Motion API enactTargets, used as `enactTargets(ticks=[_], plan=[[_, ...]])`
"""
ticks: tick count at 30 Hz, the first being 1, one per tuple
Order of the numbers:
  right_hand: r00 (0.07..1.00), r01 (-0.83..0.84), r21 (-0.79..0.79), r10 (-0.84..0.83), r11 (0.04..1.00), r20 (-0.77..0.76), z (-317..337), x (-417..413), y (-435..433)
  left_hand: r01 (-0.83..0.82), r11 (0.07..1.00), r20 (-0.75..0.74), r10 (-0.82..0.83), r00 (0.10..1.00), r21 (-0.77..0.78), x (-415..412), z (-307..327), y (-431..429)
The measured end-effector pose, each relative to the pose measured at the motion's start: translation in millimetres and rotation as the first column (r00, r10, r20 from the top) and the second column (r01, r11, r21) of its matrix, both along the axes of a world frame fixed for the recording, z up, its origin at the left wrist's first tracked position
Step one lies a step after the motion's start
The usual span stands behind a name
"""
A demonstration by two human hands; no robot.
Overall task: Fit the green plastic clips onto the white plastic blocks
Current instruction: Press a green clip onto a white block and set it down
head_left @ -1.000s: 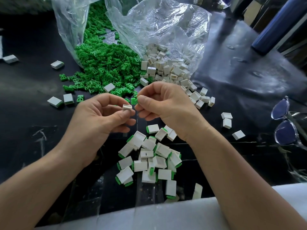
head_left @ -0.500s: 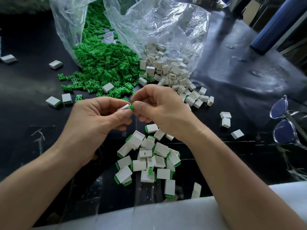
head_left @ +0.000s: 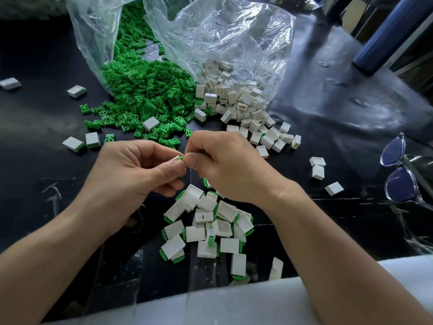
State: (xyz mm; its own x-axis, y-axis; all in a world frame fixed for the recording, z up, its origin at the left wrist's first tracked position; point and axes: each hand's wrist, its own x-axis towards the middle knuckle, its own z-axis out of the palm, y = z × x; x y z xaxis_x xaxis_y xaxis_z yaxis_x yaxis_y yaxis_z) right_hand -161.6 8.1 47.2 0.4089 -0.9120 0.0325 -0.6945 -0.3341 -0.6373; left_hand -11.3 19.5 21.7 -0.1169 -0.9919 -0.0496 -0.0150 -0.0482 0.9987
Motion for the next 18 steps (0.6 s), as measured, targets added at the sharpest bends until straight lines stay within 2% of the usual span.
enactTargets(ticks=[6, 11, 13, 15, 18], plan=[[0.991, -0.066, -0.049, 0.059, 0.997, -0.120, 1.5, 0.1, 0.8, 0.043, 0.997, 0.088, -0.037, 0.995, -0.070, 1.2, 1.2, 2.7], [0.982, -0.117, -0.071, 0.105, 0.991, -0.156, 0.4, 0.0, 0.3, 0.075, 0.992, 0.132, -0.062, 0.989, -0.101, 1.1, 1.7, 5.1], [0.993, -0.088, -0.083, 0.081, 0.993, -0.086, -0.8, 0.5, 0.2, 0.053, 0.993, 0.102, -0.042, 0.994, -0.108, 1.0, 2.1, 4.3], [0.996, -0.008, -0.053, 0.013, 0.999, 0.085, -0.8, -0.2, -0.2, 0.014, 0.996, 0.024, -0.012, 1.000, -0.093, 1.1, 3.2, 1.8], [0.936, 0.051, 0.138, -0.096, 0.989, 0.340, 1.3, -3.3, -2.1, 0.004, 0.998, -0.072, -0.008, 0.997, -0.062, 1.2, 4.7, -1.2]])
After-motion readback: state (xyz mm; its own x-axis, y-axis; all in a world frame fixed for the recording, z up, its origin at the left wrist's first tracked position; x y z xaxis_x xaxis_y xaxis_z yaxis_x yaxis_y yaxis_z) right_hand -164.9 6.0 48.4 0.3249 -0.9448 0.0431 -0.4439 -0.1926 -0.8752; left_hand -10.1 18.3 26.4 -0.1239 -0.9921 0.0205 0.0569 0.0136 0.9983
